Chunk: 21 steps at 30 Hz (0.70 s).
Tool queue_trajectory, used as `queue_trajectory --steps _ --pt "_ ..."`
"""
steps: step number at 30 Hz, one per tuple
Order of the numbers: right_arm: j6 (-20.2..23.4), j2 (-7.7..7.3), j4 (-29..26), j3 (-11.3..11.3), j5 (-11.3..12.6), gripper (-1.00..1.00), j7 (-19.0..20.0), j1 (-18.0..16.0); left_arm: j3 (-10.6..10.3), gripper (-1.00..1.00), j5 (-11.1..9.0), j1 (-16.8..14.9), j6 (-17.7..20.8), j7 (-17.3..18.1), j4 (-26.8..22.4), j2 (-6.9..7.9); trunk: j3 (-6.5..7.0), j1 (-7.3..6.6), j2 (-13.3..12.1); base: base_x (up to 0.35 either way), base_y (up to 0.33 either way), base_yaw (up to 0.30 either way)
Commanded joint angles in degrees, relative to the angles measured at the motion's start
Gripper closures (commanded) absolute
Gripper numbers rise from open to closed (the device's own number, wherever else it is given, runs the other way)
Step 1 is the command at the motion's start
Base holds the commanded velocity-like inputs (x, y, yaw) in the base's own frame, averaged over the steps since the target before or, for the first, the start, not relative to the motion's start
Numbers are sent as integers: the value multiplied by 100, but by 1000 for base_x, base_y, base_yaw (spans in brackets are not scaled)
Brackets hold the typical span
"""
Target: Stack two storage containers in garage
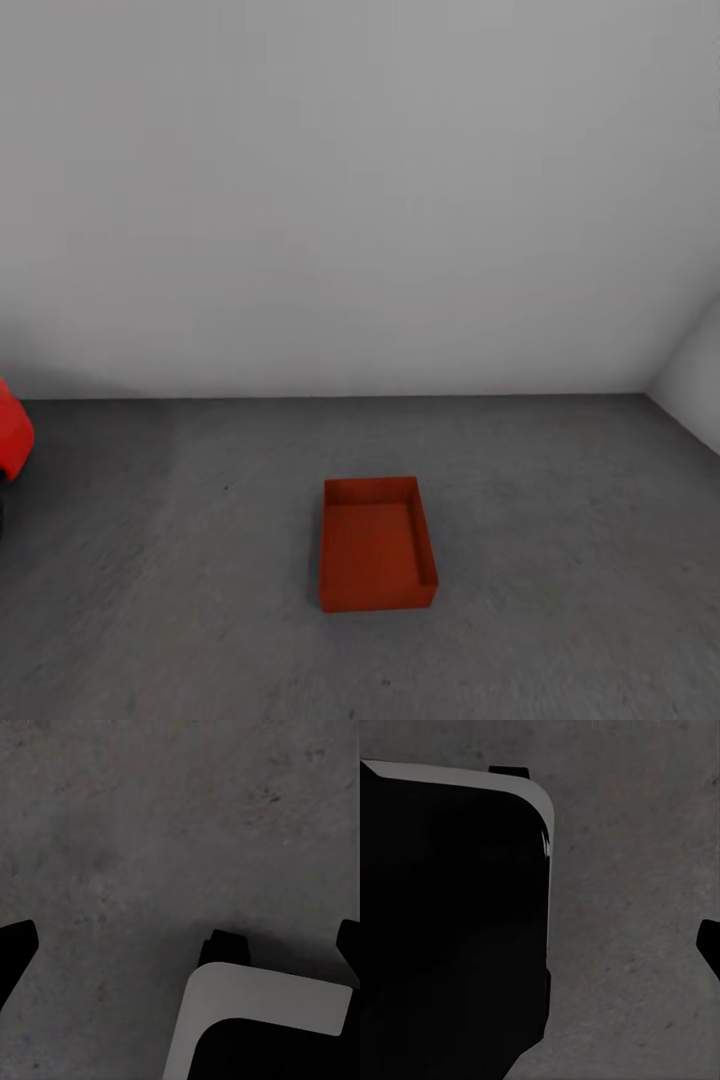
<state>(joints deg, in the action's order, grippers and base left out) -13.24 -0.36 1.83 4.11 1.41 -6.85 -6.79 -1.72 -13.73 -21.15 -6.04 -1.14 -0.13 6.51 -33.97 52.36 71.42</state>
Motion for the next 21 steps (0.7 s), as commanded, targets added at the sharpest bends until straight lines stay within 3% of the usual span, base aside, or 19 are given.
queue_trajectory --steps 1,21 --pt "-35 1 18 39 48 -100 -24 46 -21 -100 -34 -3 -15 -9 4 -1 5 0 3 0 0 0" --pt "-38 -2 17 38 71 -100 -27 81 -20 -100 -34 -3 -13 -9 4 -1 188 0 3 0 0 0"
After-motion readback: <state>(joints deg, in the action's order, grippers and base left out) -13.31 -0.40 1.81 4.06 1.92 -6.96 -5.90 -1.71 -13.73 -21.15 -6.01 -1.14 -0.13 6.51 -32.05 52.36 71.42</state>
